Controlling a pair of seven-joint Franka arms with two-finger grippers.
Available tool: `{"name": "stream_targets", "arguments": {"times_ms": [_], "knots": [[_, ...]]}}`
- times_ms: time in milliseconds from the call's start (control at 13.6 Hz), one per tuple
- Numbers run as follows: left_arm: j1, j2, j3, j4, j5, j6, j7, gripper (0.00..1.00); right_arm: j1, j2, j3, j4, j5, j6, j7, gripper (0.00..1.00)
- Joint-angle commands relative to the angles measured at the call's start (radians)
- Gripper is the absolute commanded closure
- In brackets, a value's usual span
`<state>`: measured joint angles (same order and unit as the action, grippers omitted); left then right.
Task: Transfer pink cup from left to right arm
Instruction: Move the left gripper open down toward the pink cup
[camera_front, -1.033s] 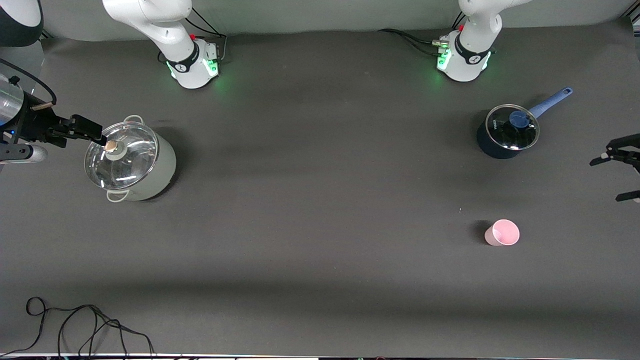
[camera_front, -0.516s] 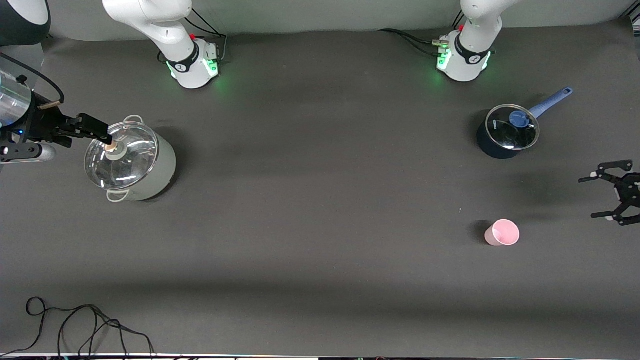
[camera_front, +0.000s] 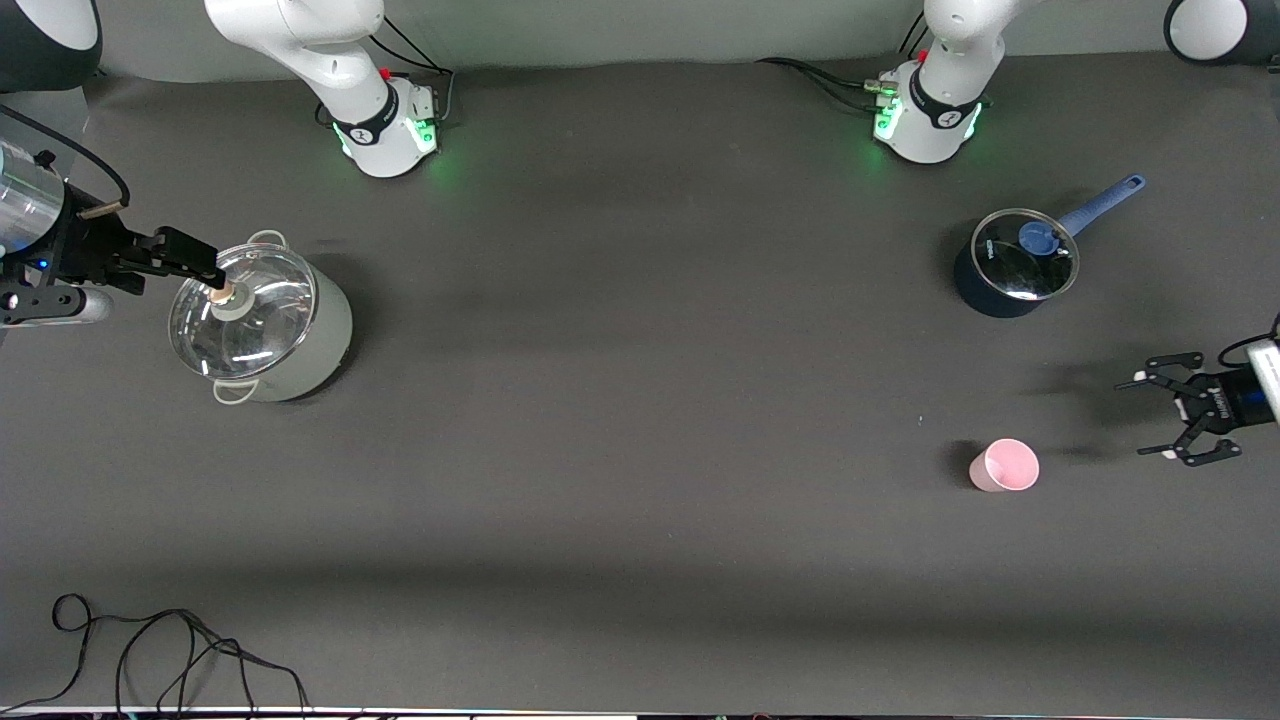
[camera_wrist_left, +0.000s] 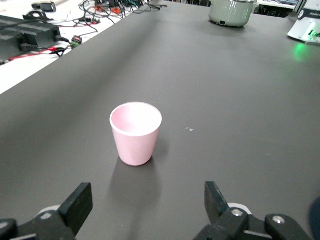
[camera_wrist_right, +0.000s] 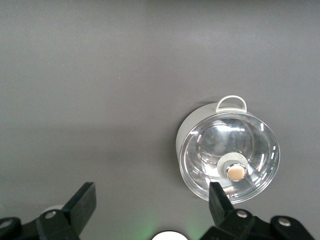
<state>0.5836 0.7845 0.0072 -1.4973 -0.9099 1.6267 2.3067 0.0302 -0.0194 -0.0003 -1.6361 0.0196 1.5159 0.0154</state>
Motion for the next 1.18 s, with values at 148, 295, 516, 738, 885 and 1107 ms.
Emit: {"name": "stream_targets", "arguments": {"times_ms": [148,295,516,738,885,1107], "knots": [[0.012,0.097,-0.010,-0.012,-0.150,0.062,0.192,0.00,0.010,-0.001,-0.004,0.001,-0.006,-0.005,-0.015,0.00],[0.010,0.145,-0.012,-0.029,-0.242,0.067,0.287,0.00,0.010,-0.001,-0.004,0.001,-0.006,-0.005,-0.015,0.00],[-0.007,0.160,-0.012,-0.058,-0.290,0.077,0.329,0.00,0.010,-0.001,-0.004,0.001,-0.006,-0.005,-0.015,0.00],[-0.013,0.171,-0.044,-0.081,-0.313,0.136,0.336,0.00,0.010,-0.001,-0.004,0.001,-0.006,-0.005,-0.015,0.00],[-0.024,0.171,-0.061,-0.106,-0.346,0.156,0.336,0.00,0.010,-0.001,-0.004,0.001,-0.006,-0.005,-0.015,0.00],[-0.051,0.173,-0.067,-0.123,-0.386,0.165,0.341,0.00,0.010,-0.001,-0.004,0.001,-0.006,-0.005,-0.015,0.00]]}}
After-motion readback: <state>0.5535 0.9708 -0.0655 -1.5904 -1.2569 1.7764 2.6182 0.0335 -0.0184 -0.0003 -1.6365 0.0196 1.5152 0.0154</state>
